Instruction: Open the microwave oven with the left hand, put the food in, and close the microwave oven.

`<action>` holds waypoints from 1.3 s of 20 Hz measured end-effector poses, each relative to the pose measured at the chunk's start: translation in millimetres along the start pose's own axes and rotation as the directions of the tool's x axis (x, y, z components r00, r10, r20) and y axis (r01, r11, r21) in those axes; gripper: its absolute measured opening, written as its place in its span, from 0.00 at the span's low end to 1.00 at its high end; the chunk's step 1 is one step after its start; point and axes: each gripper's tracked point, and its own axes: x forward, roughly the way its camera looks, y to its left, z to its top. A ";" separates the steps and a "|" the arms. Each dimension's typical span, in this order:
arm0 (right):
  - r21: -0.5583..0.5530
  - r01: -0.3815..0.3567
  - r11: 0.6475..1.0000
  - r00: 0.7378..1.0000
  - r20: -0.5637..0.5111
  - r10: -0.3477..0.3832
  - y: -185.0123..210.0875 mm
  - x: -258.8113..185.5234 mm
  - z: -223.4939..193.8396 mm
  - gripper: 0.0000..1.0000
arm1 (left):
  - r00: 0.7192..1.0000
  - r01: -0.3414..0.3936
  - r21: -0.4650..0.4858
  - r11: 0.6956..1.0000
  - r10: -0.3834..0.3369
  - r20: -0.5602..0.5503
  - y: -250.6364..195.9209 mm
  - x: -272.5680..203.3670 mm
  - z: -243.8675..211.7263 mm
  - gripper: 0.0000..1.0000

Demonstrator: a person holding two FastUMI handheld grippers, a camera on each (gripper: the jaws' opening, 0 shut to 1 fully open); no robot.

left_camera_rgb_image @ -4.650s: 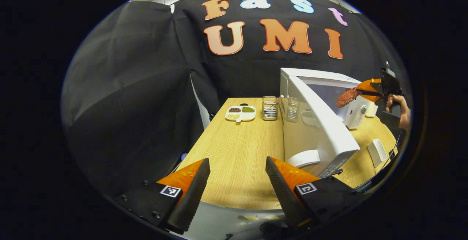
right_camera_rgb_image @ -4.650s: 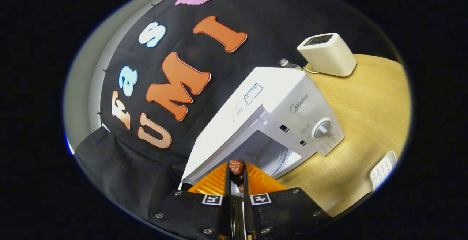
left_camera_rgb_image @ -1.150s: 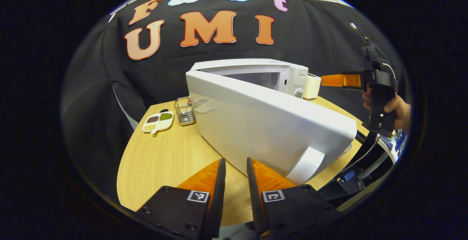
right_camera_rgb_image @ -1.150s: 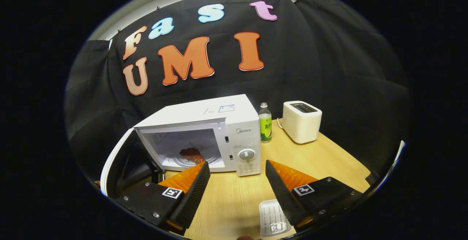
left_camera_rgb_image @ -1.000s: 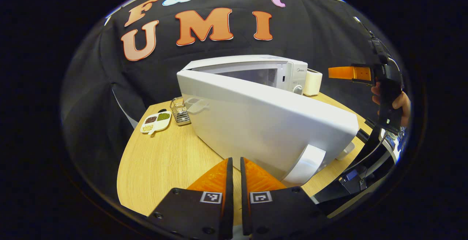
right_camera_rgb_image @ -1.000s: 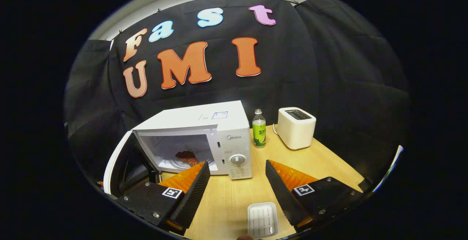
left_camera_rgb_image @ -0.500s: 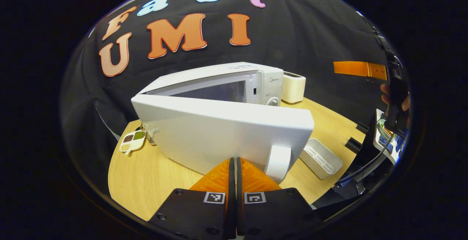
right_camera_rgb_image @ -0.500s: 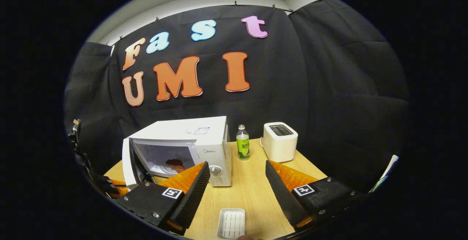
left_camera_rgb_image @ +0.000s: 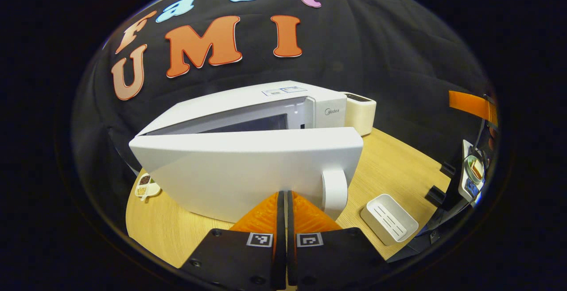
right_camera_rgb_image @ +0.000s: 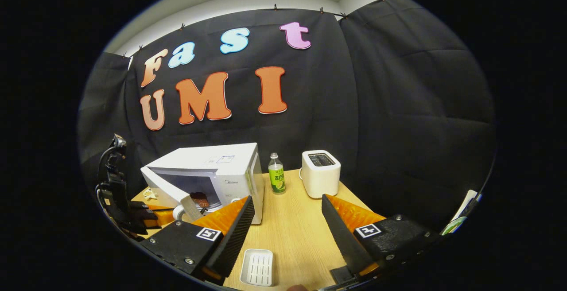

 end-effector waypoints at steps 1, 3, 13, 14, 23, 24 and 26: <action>-0.001 0.004 1.000 1.000 -0.004 -0.004 -1.5 -0.1 -1.2 0.95 | 1.000 -0.009 0.005 1.000 0.009 0.001 1.2 5.3 3.5 0.06; -0.005 0.011 1.000 1.000 -0.011 -0.011 -5.9 0.0 -3.6 0.95 | 1.000 -0.018 0.011 1.000 0.018 0.005 1.3 17.3 8.4 0.07; 0.002 0.028 1.000 0.999 -0.038 -0.028 -18.6 3.5 -10.2 0.95 | 0.993 -0.117 0.029 0.993 0.116 0.021 26.4 74.5 39.2 0.05; 0.002 0.031 1.000 0.999 -0.039 -0.031 -19.2 5.2 -10.6 0.95 | 0.996 -0.094 0.008 0.996 0.094 0.011 20.4 76.9 36.7 0.00; 0.007 0.032 0.999 0.998 -0.052 -0.031 -17.2 17.5 -11.2 0.95 | 0.986 -0.166 0.000 0.986 0.166 0.019 19.8 80.7 31.9 0.05; 0.008 0.030 1.000 0.998 -0.054 -0.029 -15.6 17.7 -11.1 0.95 | 0.985 -0.171 0.001 0.985 0.170 0.020 19.9 81.3 31.4 0.05; 0.006 0.027 1.000 0.998 -0.055 -0.026 -14.2 18.2 -10.7 0.95 | 0.979 -0.203 0.025 0.979 0.203 0.023 27.3 86.0 34.3 0.00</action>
